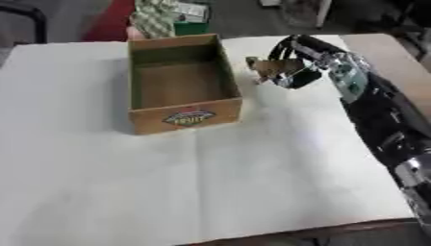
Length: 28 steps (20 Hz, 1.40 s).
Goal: Pick up objects on the table and place them in the box.
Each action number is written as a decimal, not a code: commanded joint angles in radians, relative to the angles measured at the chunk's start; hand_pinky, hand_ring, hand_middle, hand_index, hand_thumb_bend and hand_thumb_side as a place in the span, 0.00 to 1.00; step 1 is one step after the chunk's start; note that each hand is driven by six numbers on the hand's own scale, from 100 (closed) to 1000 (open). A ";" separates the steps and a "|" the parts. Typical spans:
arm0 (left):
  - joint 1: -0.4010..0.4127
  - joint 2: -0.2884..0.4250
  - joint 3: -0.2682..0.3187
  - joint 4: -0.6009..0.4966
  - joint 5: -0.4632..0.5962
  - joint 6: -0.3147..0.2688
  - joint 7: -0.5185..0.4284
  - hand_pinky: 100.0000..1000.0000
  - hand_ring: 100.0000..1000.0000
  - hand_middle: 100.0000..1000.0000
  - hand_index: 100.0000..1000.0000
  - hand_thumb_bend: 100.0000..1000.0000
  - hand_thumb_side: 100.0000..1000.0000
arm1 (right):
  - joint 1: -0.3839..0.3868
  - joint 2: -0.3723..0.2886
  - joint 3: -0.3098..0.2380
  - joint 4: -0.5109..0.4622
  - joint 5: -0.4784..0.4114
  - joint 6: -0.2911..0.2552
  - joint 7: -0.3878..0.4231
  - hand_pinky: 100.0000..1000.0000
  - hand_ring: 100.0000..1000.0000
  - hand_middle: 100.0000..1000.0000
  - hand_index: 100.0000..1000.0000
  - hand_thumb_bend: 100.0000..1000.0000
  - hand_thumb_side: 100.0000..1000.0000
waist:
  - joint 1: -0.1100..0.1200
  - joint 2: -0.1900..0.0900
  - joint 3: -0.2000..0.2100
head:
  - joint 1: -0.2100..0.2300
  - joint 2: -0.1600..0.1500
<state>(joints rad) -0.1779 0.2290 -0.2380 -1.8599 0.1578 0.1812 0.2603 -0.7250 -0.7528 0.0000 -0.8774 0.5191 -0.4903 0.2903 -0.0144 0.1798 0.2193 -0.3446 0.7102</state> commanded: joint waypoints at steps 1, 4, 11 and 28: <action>-0.009 0.014 0.003 -0.016 -0.003 -0.001 0.000 0.53 0.74 0.64 0.69 0.00 0.78 | -0.037 -0.053 -0.009 -0.044 -0.045 0.010 0.008 0.15 0.29 0.26 0.43 0.00 0.04 | -0.001 -0.020 -0.001 | 0.005 -0.006; -0.009 0.015 0.003 -0.016 -0.004 -0.001 0.000 0.53 0.74 0.64 0.69 0.00 0.78 | -0.062 -0.051 -0.003 -0.056 -0.061 0.011 0.013 0.15 0.29 0.26 0.43 0.00 0.03 | -0.003 -0.023 0.000 | 0.006 -0.006; -0.007 0.017 0.000 -0.015 -0.005 0.000 -0.004 0.53 0.75 0.64 0.69 0.00 0.78 | -0.119 -0.024 0.009 -0.059 -0.087 0.010 0.028 0.15 0.30 0.26 0.43 0.00 0.03 | -0.005 -0.032 0.010 | 0.003 -0.007; -0.015 0.010 -0.019 -0.017 0.004 0.005 -0.023 0.53 0.75 0.64 0.69 0.00 0.78 | -0.240 0.117 0.046 0.018 -0.023 -0.002 0.071 0.16 0.30 0.27 0.44 0.00 0.03 | -0.003 -0.034 0.071 | -0.031 -0.008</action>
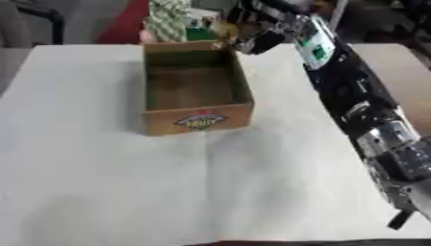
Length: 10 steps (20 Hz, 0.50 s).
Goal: Pick up objects on the table and place them in the box.
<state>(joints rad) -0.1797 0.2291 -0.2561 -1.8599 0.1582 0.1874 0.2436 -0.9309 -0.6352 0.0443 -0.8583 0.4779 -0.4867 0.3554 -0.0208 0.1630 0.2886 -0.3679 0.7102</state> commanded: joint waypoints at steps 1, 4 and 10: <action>-0.014 0.009 -0.002 -0.017 0.004 0.000 -0.007 0.53 0.75 0.64 0.69 0.00 0.78 | -0.039 0.010 0.005 0.003 0.028 -0.008 0.007 0.16 0.30 0.27 0.44 0.00 0.03 | 0.004 -0.018 0.004 | -0.010 -0.008; -0.015 0.008 -0.005 -0.017 0.005 0.001 -0.010 0.53 0.75 0.64 0.69 0.00 0.78 | -0.048 0.041 0.012 0.017 0.057 -0.011 0.010 0.16 0.31 0.27 0.44 0.00 0.03 | 0.006 -0.018 0.011 | -0.017 -0.008; -0.019 0.003 -0.010 -0.020 0.008 0.004 -0.015 0.53 0.75 0.63 0.69 0.00 0.78 | -0.045 0.085 0.014 0.047 0.110 -0.005 -0.009 0.17 0.32 0.28 0.46 0.00 0.03 | 0.012 -0.014 0.026 | -0.032 -0.009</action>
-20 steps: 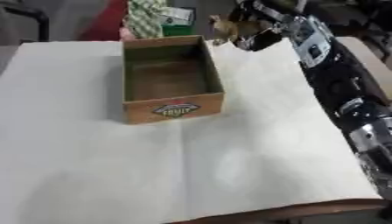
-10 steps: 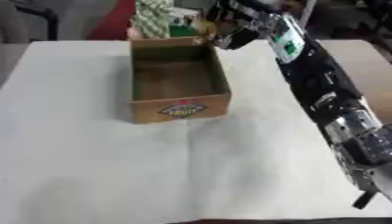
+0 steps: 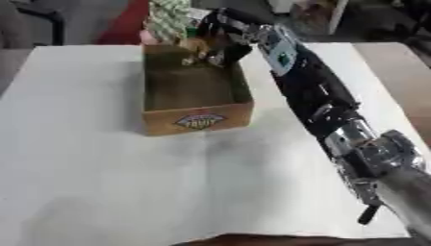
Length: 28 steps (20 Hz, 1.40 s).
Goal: Pick up objects on the table and place them in the box.
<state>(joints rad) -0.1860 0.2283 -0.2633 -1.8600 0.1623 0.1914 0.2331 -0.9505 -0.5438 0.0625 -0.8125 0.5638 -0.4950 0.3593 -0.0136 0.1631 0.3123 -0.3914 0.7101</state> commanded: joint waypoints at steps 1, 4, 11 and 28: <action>-0.014 0.003 -0.003 -0.020 0.004 0.001 -0.005 0.53 0.75 0.63 0.69 0.00 0.78 | -0.024 -0.001 -0.005 0.007 0.033 0.007 -0.021 0.17 0.32 0.28 0.47 0.00 0.03 | 0.005 -0.014 0.004 | -0.011 -0.009; -0.016 0.001 -0.005 -0.021 0.006 0.002 -0.008 0.53 0.75 0.63 0.69 0.00 0.78 | -0.018 0.017 -0.005 0.024 0.063 0.018 -0.050 0.19 0.33 0.29 0.48 0.00 0.03 | 0.009 -0.012 0.010 | -0.018 -0.010; -0.020 -0.004 -0.008 -0.023 0.007 0.005 -0.012 0.53 0.75 0.63 0.69 0.00 0.78 | -0.004 0.054 0.005 0.059 0.132 0.017 -0.085 0.24 0.38 0.35 0.54 0.00 0.04 | 0.015 -0.008 0.018 | -0.029 -0.013; -0.022 -0.006 -0.006 -0.024 0.005 0.006 -0.016 0.53 0.75 0.63 0.69 0.00 0.78 | 0.023 0.072 0.028 0.115 0.240 -0.035 0.058 0.74 0.82 0.79 0.89 0.18 0.35 | 0.015 -0.005 0.014 | -0.024 -0.020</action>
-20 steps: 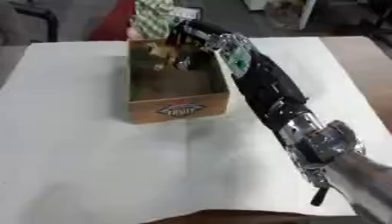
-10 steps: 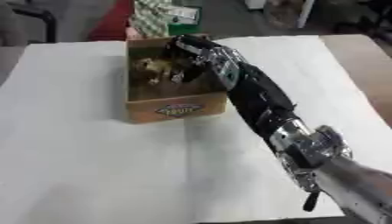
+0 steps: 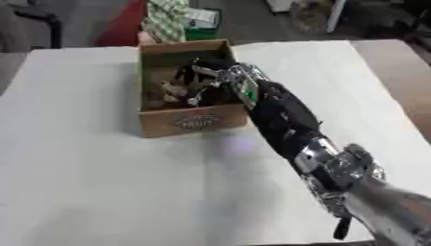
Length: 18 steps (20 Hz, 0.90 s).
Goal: Pick up objects on the table and place them in the box.
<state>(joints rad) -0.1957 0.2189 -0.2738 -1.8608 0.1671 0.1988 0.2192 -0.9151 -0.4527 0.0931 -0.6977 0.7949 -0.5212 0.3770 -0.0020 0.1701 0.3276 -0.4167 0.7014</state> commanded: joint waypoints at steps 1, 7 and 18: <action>-0.012 0.004 0.004 -0.023 0.000 -0.002 -0.002 0.53 0.75 0.63 0.69 0.00 0.78 | -0.013 -0.022 -0.005 -0.006 0.002 -0.009 0.059 0.77 0.85 0.81 0.90 0.21 0.38 | 0.003 -0.012 -0.003 | 0.002 -0.012; -0.011 0.006 0.008 -0.022 -0.002 -0.003 0.000 0.53 0.75 0.63 0.69 0.00 0.78 | -0.012 -0.062 -0.027 -0.071 -0.079 0.013 0.163 0.86 0.93 0.88 0.93 0.29 0.46 | 0.001 -0.012 -0.013 | 0.012 -0.014; -0.007 0.011 0.014 -0.018 -0.010 -0.004 -0.001 0.53 0.75 0.63 0.69 0.00 0.78 | -0.003 -0.181 -0.052 -0.145 -0.236 0.027 0.348 0.88 0.96 0.93 0.97 0.41 0.51 | -0.008 -0.013 -0.035 | 0.034 -0.016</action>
<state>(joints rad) -0.1951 0.2190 -0.2684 -1.8607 0.1633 0.1987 0.2177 -0.9037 -0.5858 0.0541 -0.8162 0.5808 -0.4714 0.6823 -0.0096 0.1721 0.2924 -0.3875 0.6933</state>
